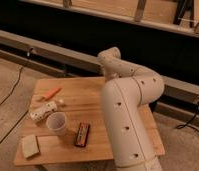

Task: Push the ceramic bowl across the table

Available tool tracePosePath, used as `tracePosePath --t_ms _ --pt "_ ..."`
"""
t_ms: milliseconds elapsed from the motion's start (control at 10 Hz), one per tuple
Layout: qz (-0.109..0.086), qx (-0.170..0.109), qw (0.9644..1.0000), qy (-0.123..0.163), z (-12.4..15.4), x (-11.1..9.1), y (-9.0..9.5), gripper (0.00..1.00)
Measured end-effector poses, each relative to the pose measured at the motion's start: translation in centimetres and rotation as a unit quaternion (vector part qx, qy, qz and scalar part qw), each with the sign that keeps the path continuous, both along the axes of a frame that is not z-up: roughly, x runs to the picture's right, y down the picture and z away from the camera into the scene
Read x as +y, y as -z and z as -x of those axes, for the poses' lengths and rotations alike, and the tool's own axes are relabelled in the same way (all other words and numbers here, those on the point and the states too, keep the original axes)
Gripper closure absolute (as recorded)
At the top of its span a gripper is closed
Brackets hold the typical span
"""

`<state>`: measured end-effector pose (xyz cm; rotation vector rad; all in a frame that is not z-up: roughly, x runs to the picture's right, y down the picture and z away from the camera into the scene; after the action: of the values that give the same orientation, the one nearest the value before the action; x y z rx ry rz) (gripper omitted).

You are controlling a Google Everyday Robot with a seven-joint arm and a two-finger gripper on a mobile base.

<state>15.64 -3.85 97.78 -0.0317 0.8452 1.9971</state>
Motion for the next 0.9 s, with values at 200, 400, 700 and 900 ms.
tracePosePath --t_ms 200,400,700,900 --pt "-0.006 0.077 0.9968 0.019 -2.7 -1.5 1.7 0.35" --pt "0.006 0.142 0.9890 0.042 -3.4 -1.7 3.2 0.35" --pt "0.025 0.156 0.9855 0.062 -1.1 -0.8 3.3 0.35" --pt "0.027 0.116 0.9909 0.063 2.0 -0.2 2.2 0.35"
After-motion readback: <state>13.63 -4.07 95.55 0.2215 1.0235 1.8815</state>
